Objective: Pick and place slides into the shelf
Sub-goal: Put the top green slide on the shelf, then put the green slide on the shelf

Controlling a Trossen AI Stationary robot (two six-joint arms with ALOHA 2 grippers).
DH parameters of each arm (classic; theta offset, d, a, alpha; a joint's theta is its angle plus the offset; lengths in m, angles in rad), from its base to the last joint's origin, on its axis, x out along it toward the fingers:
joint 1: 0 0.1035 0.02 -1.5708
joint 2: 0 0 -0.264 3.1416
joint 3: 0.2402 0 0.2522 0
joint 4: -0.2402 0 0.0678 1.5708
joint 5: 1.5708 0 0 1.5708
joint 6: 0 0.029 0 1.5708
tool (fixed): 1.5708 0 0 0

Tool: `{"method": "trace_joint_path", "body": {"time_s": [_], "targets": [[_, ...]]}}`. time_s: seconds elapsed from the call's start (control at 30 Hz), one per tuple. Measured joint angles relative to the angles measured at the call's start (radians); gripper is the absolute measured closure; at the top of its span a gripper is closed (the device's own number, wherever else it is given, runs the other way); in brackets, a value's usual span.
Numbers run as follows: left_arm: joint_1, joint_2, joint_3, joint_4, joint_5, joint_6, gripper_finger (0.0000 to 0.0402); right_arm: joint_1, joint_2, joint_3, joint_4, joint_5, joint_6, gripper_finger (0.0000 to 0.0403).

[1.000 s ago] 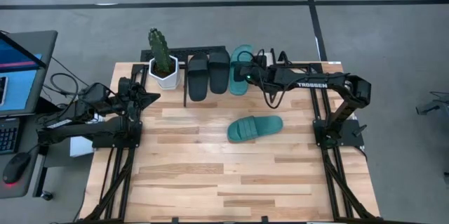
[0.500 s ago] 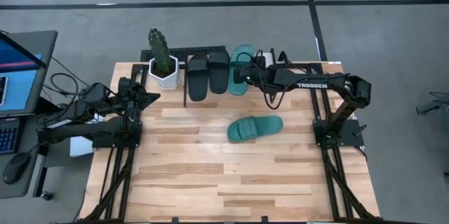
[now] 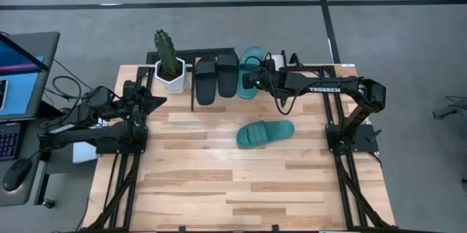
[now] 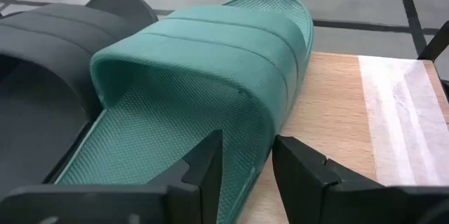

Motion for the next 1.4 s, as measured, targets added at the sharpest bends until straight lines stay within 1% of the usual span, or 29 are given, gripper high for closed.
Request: {"method": "trace_joint_path", "body": {"time_s": [0.33, 0.93, 1.07, 1.3, 1.4], "targets": [[0.0, 0.0, 0.0, 0.0, 0.0, 0.0, 0.0401, 0.001, 0.0, 0.0, -0.001, 0.002, -0.027, 0.0289], [0.0, 0.0, 0.0, 0.0, 0.0, 0.0, 0.0401, -0.01, 0.0, 0.0, 0.008, 0.004, -0.028, 0.0287], [0.0, 0.0, 0.0, 0.0, 0.0, -0.001, 0.0401, -0.01, 0.0, 0.0, 0.013, 0.003, -0.027, 0.0265], [0.0, 0.0, 0.0, 0.0, 0.0, -0.002, 0.0401, -0.009, 0.0, 0.0, 0.011, 0.001, -0.027, 0.0192], [0.0, 0.0, 0.0, 0.0, 0.0, -0.003, 0.0401, -0.009, 0.0, 0.0, 0.008, 0.001, -0.027, 0.0171]]}}
